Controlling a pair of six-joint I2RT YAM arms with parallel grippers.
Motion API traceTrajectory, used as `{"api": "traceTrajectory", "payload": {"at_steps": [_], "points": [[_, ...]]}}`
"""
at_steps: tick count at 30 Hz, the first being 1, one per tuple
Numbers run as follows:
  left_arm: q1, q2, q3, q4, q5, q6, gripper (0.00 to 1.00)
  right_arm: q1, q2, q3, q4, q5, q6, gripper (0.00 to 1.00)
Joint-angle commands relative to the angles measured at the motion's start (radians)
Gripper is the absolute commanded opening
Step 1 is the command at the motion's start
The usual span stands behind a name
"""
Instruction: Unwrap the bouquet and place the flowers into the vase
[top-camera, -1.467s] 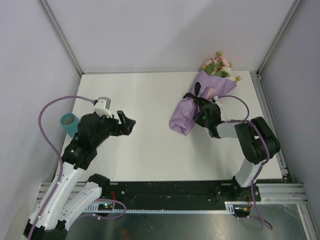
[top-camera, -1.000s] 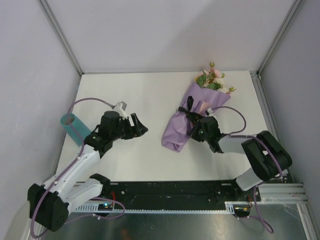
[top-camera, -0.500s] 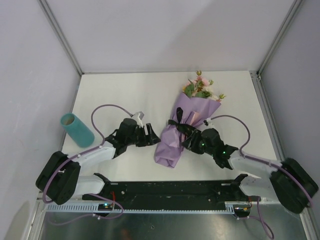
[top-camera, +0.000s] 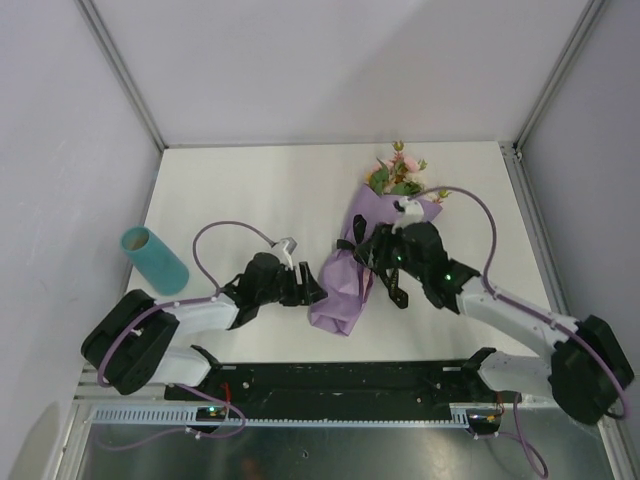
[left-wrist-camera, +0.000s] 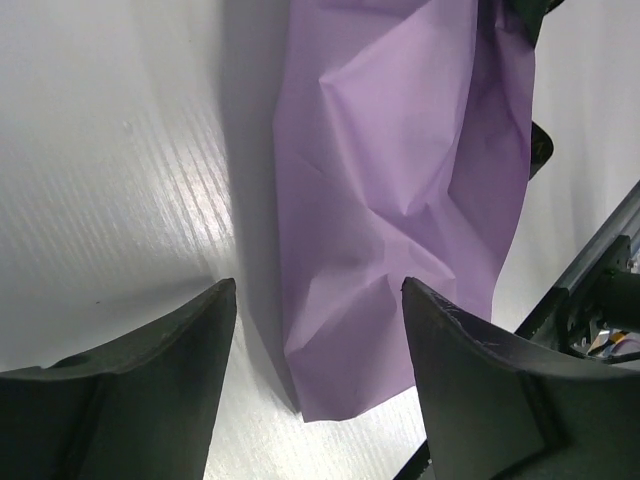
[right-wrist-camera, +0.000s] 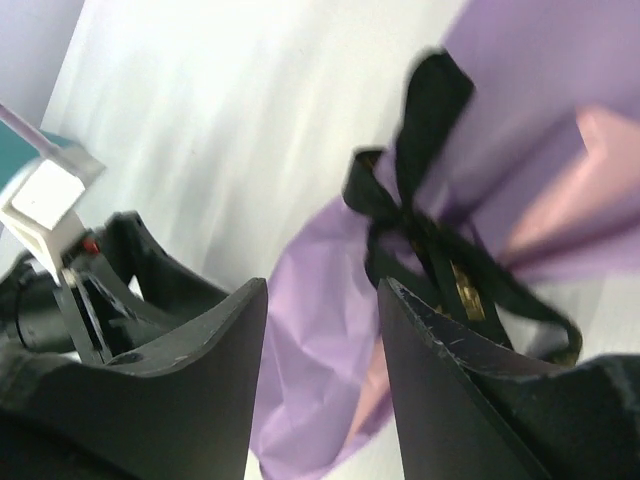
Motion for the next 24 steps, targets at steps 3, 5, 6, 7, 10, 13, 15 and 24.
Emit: {"api": "traceTrajectory", "payload": {"at_steps": [3,5,6,7,10,13,15,24], "points": [[-0.043,0.024,-0.045,0.183,-0.019,-0.019,0.67,-0.017,0.247,0.278,0.039,-0.154,-0.32,0.54],[-0.053,0.03,-0.053,0.205,-0.023,-0.023,0.65,-0.017,0.329,0.348,0.019,-0.19,-0.364,0.55],[-0.058,0.033,-0.059,0.218,-0.025,-0.026,0.63,-0.016,0.363,0.384,0.007,-0.199,-0.378,0.55],[-0.061,0.036,-0.063,0.228,-0.024,-0.028,0.62,-0.016,0.404,0.411,-0.003,-0.202,-0.39,0.55],[-0.07,0.044,-0.07,0.259,-0.021,-0.037,0.58,-0.012,0.497,0.487,-0.033,-0.197,-0.423,0.56],[-0.079,0.052,-0.074,0.28,-0.017,-0.042,0.51,-0.011,0.589,0.557,-0.089,-0.178,-0.459,0.58],[-0.081,0.058,-0.077,0.287,-0.02,-0.048,0.39,-0.011,0.637,0.598,-0.129,-0.156,-0.481,0.59],[-0.086,0.039,-0.098,0.31,-0.031,-0.058,0.07,0.019,0.733,0.639,-0.234,0.0,-0.593,0.59]]}}
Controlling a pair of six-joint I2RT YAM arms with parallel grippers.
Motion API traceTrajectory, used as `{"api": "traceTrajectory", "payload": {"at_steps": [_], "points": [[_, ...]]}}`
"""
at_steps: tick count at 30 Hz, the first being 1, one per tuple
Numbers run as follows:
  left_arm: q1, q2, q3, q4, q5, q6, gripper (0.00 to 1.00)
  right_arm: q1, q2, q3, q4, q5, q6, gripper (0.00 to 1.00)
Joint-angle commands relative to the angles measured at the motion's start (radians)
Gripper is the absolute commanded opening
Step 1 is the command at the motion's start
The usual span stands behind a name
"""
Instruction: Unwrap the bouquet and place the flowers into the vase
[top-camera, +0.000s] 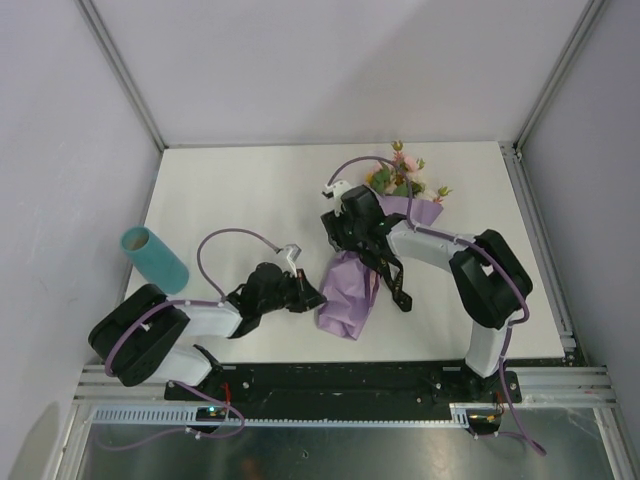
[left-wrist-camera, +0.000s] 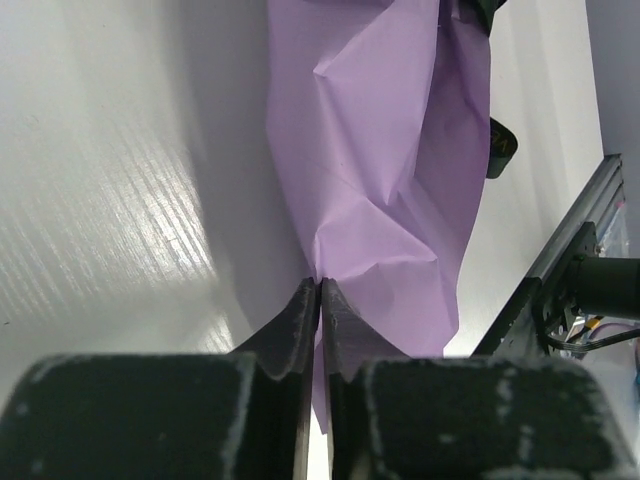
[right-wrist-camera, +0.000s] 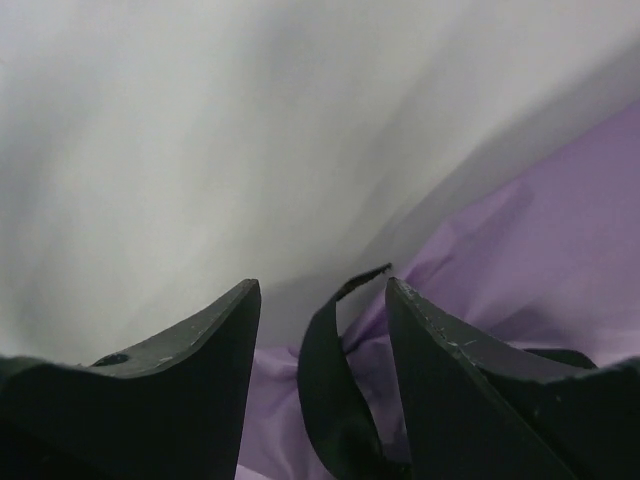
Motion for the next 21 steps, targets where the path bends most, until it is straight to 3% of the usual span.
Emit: {"api": "traceTrajectory", "payload": {"at_steps": [1,10,17,21], "points": [[-0.011,-0.023,-0.013,0.059,-0.025,-0.004,0.04,0.026,0.021,0.045,-0.08,0.116,-0.095,0.59],[-0.012,-0.035,-0.017,0.059,-0.033,-0.006,0.0,0.061,0.05,0.045,-0.13,0.245,-0.151,0.55],[-0.013,-0.035,-0.022,0.059,-0.041,-0.018,0.0,0.087,0.023,0.045,-0.082,0.32,-0.164,0.18],[-0.013,-0.025,-0.029,0.059,-0.062,-0.035,0.0,0.11,-0.038,0.045,-0.022,0.344,-0.158,0.03]]}}
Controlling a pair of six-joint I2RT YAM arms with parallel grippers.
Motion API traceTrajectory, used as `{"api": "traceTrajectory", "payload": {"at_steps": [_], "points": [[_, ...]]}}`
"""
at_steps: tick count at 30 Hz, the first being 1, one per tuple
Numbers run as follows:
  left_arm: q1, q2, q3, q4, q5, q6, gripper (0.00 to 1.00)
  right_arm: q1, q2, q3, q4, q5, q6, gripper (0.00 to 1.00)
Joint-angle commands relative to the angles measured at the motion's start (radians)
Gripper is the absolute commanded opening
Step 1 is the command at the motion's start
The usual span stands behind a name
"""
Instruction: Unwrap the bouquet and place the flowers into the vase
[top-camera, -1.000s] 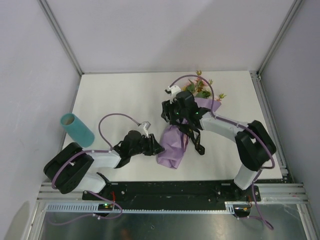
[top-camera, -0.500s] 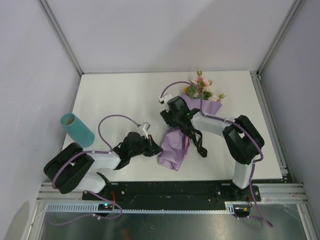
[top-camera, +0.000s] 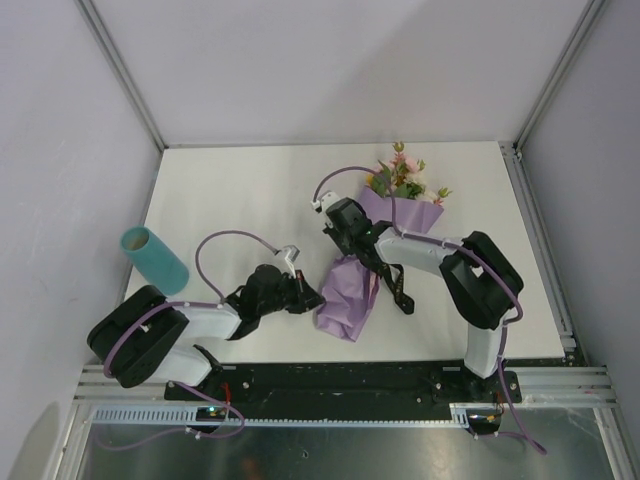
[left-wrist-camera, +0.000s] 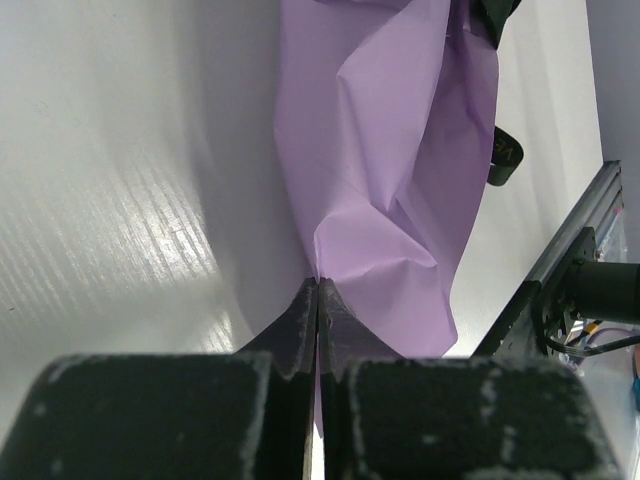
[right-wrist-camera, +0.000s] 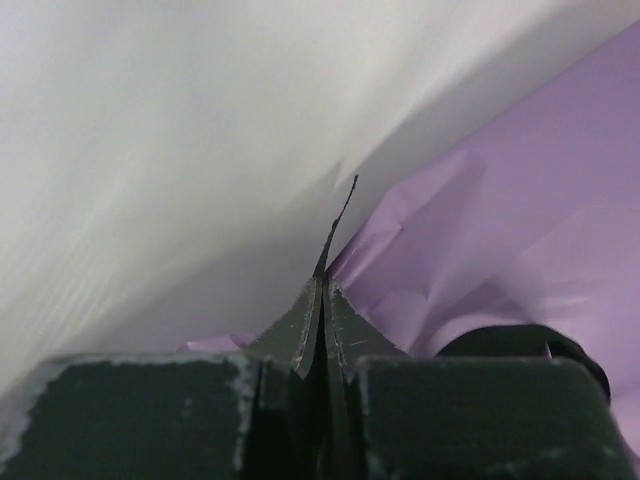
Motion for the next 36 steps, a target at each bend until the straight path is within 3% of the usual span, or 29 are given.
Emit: {"api": "traceTrajectory", "payload": {"at_steps": [1,18,36], "points": [[-0.007,-0.012,-0.015,0.046,-0.05,-0.025,0.0,0.031,-0.093,0.032,0.087,0.072,0.001,0.01],[-0.006,-0.005,-0.027,0.038,-0.089,-0.044,0.0,0.028,-0.257,0.025,0.215,0.119,0.197,0.0],[-0.007,0.016,-0.024,0.023,-0.108,-0.055,0.0,-0.025,-0.404,0.012,0.318,0.099,0.247,0.0]]}}
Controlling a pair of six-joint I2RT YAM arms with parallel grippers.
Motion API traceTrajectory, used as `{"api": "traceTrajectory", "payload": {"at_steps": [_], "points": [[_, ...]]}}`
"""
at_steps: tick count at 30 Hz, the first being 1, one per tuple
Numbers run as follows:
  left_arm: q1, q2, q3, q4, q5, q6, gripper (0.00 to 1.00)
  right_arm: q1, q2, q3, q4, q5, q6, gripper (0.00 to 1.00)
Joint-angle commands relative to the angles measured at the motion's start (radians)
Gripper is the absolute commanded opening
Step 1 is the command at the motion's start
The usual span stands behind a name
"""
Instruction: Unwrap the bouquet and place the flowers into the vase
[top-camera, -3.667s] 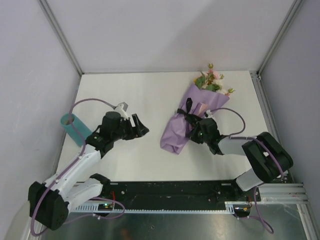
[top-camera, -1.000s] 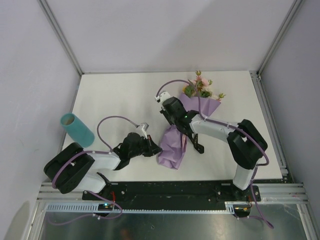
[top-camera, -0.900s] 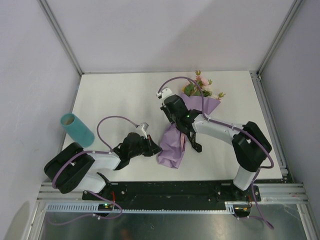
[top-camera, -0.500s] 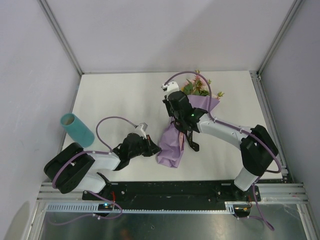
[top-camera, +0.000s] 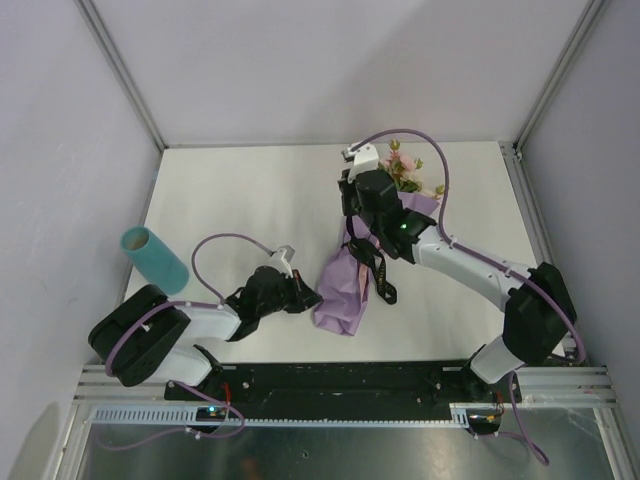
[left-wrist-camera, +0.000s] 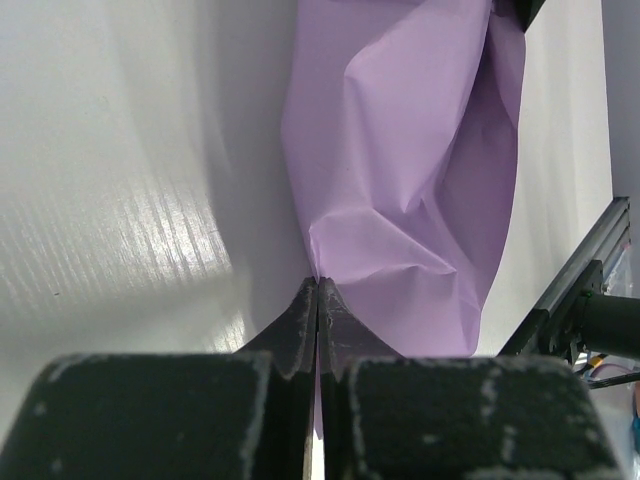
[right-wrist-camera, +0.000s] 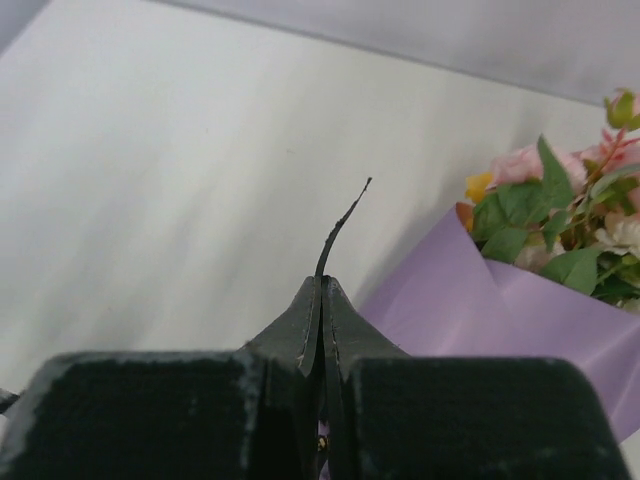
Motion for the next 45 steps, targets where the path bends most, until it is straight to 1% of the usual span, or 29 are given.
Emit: {"api": "traceTrajectory", "payload": {"at_steps": [1,7,11,15,19,23,27,29,31,35,38,40,41,43,45], "points": [[-0.007,0.011,-0.007,0.01,-0.036,-0.011,0.0,-0.023,-0.105,0.012,0.113,0.005,0.029,0.0],[-0.007,0.01,-0.008,0.007,-0.047,-0.017,0.0,-0.035,-0.159,0.012,0.177,0.01,-0.027,0.0],[-0.008,-0.002,-0.014,0.004,-0.059,-0.021,0.0,-0.042,-0.204,0.012,0.245,0.051,-0.067,0.0],[-0.008,0.003,-0.016,0.001,-0.063,-0.021,0.0,-0.071,-0.264,0.012,0.315,0.093,-0.084,0.0],[-0.009,0.014,-0.009,0.0,-0.061,-0.021,0.0,-0.112,-0.324,0.012,0.372,0.092,-0.088,0.0],[-0.012,0.016,-0.008,-0.001,-0.064,-0.02,0.0,-0.145,-0.372,0.012,0.41,0.078,-0.094,0.0],[-0.017,0.017,-0.005,-0.001,-0.066,-0.021,0.0,-0.159,-0.405,0.012,0.408,0.078,-0.097,0.0],[-0.018,0.014,-0.003,-0.002,-0.068,-0.023,0.0,-0.158,-0.419,0.012,0.363,0.098,-0.075,0.0],[-0.019,0.011,-0.001,-0.003,-0.07,-0.024,0.0,-0.158,-0.43,0.012,0.281,0.147,-0.032,0.0],[-0.021,-0.004,0.006,-0.016,-0.073,-0.024,0.0,-0.17,-0.45,0.002,0.027,0.31,0.12,0.0],[-0.02,-0.037,0.025,-0.057,-0.074,-0.011,0.01,-0.185,-0.489,-0.048,-0.174,0.411,0.233,0.0],[-0.021,-0.074,0.047,-0.113,-0.076,0.01,0.07,-0.213,-0.532,-0.107,-0.269,0.475,0.315,0.0],[-0.021,-0.095,0.059,-0.153,-0.08,0.024,0.12,-0.242,-0.559,-0.147,-0.301,0.49,0.352,0.0],[-0.021,-0.157,0.095,-0.236,-0.092,0.054,0.22,-0.304,-0.61,-0.218,-0.356,0.452,0.418,0.01],[-0.02,-0.218,0.137,-0.332,-0.116,0.084,0.34,-0.367,-0.657,-0.277,-0.392,0.373,0.455,0.06]]}}
